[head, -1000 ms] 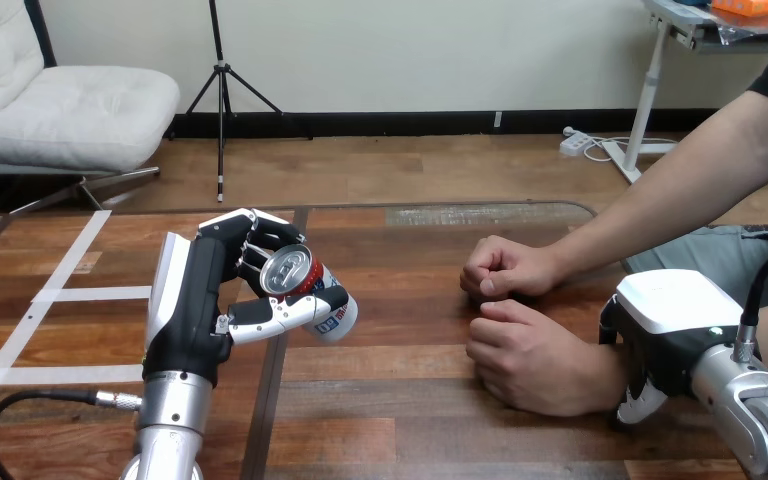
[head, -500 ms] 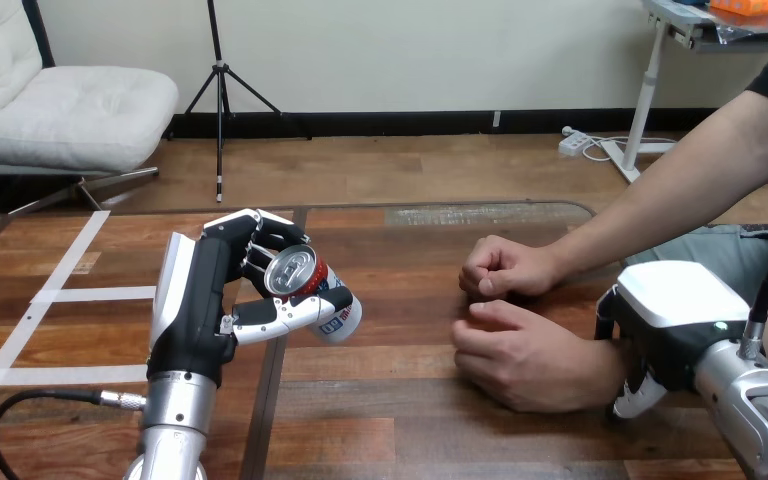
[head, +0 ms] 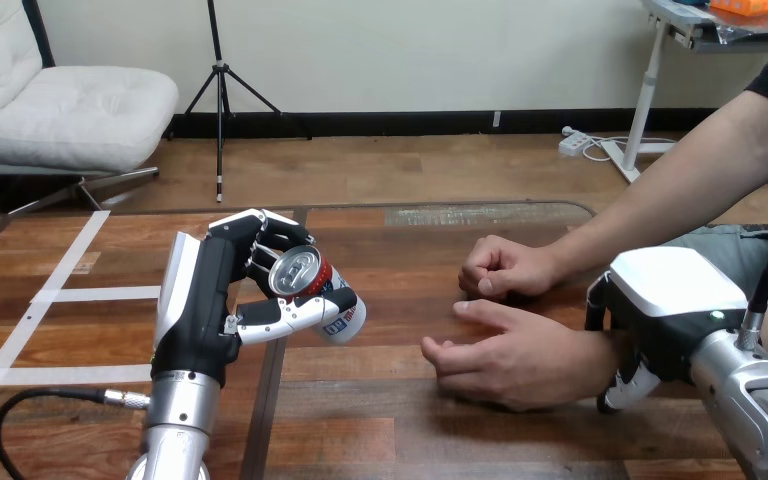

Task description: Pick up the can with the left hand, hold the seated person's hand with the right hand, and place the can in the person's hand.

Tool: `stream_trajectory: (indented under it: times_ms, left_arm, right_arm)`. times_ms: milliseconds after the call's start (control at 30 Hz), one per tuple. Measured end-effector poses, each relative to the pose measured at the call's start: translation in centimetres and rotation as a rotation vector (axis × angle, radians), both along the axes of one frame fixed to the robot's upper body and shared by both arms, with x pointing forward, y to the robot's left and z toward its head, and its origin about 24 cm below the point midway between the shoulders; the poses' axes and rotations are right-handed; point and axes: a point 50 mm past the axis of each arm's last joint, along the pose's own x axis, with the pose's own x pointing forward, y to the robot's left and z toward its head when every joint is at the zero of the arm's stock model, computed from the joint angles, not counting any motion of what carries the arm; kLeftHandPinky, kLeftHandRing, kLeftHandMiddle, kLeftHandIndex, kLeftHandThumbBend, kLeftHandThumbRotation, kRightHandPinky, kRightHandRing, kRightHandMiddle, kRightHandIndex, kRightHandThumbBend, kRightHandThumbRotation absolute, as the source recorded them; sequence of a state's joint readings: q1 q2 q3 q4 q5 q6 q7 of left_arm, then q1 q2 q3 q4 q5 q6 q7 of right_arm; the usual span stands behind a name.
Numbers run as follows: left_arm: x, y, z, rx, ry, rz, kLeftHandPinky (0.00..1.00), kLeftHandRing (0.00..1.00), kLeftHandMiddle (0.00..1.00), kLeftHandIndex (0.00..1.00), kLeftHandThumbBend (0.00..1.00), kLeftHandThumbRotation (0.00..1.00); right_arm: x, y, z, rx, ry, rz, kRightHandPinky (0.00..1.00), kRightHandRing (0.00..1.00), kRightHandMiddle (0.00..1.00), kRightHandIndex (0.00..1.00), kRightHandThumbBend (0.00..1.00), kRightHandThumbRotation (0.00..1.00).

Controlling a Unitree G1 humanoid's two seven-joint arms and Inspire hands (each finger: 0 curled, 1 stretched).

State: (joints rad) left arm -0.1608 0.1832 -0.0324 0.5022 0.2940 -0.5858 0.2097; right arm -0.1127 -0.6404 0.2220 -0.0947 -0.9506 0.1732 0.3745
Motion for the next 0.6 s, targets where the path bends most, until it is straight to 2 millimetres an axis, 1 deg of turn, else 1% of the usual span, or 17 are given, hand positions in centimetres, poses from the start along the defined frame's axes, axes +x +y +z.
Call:
stream_trajectory:
  times_ms: [367, 600]
  left_arm:
    - [0.0, -0.2, 0.0, 0.009, 0.002, -0.010, 0.30, 0.37, 0.44, 0.46, 0.67, 0.00]
    - [0.1, -0.3, 0.0, 0.013, 0.003, -0.020, 0.30, 0.37, 0.44, 0.46, 0.68, 0.00]
  right_arm:
    - [-0.2, 0.2, 0.7, 0.030, -0.017, 0.009, 0.30, 0.36, 0.43, 0.51, 0.84, 0.00]
    - [-0.2, 0.3, 1.2, 0.038, -0.030, 0.016, 0.28, 0.35, 0.42, 0.51, 0.85, 0.00]
